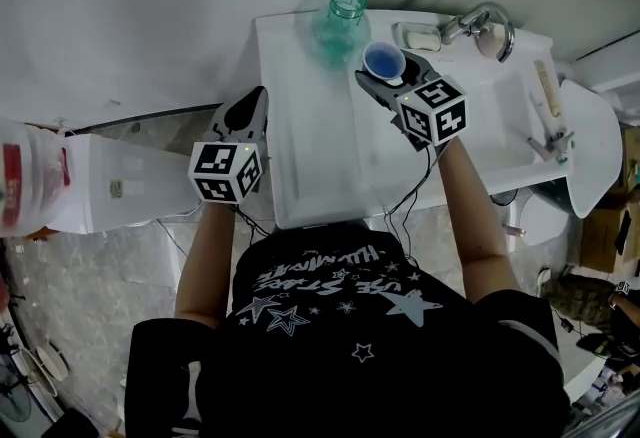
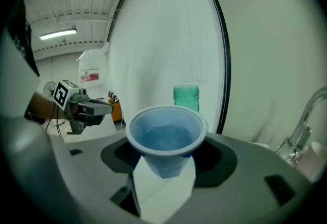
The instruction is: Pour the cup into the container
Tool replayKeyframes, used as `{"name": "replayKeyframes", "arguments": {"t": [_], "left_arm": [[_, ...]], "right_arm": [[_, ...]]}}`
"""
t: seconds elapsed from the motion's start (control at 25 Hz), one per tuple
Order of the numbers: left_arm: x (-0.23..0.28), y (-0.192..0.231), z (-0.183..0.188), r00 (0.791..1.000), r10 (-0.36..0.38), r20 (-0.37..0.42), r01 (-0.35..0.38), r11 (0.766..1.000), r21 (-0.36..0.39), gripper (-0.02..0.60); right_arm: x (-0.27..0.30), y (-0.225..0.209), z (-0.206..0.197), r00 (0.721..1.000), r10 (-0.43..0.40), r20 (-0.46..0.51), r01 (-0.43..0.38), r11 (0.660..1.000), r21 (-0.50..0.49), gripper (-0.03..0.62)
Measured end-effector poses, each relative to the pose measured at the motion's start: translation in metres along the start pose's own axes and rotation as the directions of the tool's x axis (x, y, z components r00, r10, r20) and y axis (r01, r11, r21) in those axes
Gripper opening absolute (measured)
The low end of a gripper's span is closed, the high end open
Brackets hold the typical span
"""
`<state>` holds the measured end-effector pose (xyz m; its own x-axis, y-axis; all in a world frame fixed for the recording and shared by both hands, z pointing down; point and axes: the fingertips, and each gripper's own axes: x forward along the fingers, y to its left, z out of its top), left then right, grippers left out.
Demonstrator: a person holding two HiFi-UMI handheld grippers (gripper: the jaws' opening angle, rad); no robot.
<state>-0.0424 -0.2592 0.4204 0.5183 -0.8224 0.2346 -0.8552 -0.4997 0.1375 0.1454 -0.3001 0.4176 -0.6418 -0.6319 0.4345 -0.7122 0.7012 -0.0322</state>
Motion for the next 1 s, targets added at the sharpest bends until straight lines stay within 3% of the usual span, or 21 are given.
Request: {"name": "replayKeyframes", "arguments": {"t": [0.28,1.0], "left_arm": [[0.018,-0.010,0.031,0.999,-0.050,0.005,0.050,0.998,0.046,0.011],[0.060,0.018,0.089,0.998,-0.038,0.048,0.034,0.996,0.088,0.011]], "right_arm": [[-0.015,-0.021,0.035,0.999,0.016,-0.032,-0.017,1.000,-0.011,0.285],[0.007,-0.072,0.081,0.991,0.027,-0.134,-0.046,0.990,-0.136,0.284]]}}
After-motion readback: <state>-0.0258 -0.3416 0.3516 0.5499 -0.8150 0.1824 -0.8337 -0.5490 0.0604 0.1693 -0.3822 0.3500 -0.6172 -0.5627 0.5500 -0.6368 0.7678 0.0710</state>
